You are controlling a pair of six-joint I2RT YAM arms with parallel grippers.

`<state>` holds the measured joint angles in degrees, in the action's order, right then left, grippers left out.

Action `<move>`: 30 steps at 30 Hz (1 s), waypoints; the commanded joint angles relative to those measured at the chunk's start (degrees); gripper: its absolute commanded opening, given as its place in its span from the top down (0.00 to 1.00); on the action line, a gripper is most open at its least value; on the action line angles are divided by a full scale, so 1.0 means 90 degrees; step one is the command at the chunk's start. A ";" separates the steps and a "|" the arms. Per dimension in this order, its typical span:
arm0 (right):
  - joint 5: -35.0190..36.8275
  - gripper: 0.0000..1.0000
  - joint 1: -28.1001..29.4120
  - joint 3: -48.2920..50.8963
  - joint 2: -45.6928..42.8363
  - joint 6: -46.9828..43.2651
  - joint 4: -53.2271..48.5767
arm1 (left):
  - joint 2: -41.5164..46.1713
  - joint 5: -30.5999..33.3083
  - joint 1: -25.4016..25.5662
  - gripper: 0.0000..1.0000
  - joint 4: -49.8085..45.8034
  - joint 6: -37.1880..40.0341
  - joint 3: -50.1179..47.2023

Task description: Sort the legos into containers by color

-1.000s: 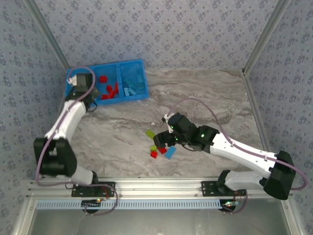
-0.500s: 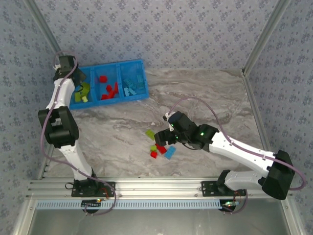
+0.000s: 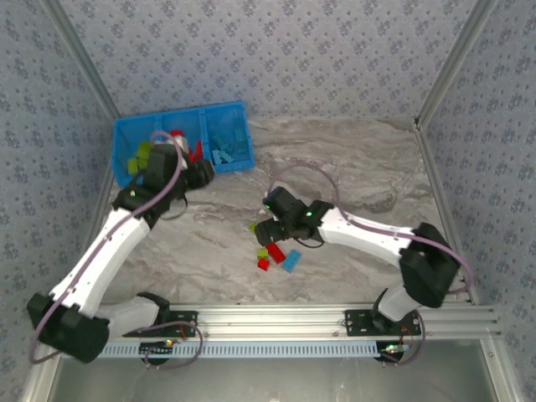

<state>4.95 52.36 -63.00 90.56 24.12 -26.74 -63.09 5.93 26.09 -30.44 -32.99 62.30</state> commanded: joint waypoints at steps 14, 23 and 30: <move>0.0293 0.14 0.0393 0.0184 0.0251 -0.0130 -0.0400 | 0.1437 0.0577 0.1657 0.45 -0.0973 -0.0870 -0.2131; 0.0309 0.29 0.0904 0.1065 -0.0359 0.0236 -0.0506 | 0.1375 0.0732 0.1662 0.42 -0.0974 -0.0768 -0.2143; 0.0809 0.30 0.1007 0.0840 0.0140 -0.0084 -0.0402 | 0.1468 0.0796 0.1653 0.39 -0.0984 -0.0767 -0.2171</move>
<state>8.64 61.14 -53.87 89.78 24.56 -29.76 -50.87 12.03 40.66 -39.00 -39.62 42.83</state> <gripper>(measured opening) 0.698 0.600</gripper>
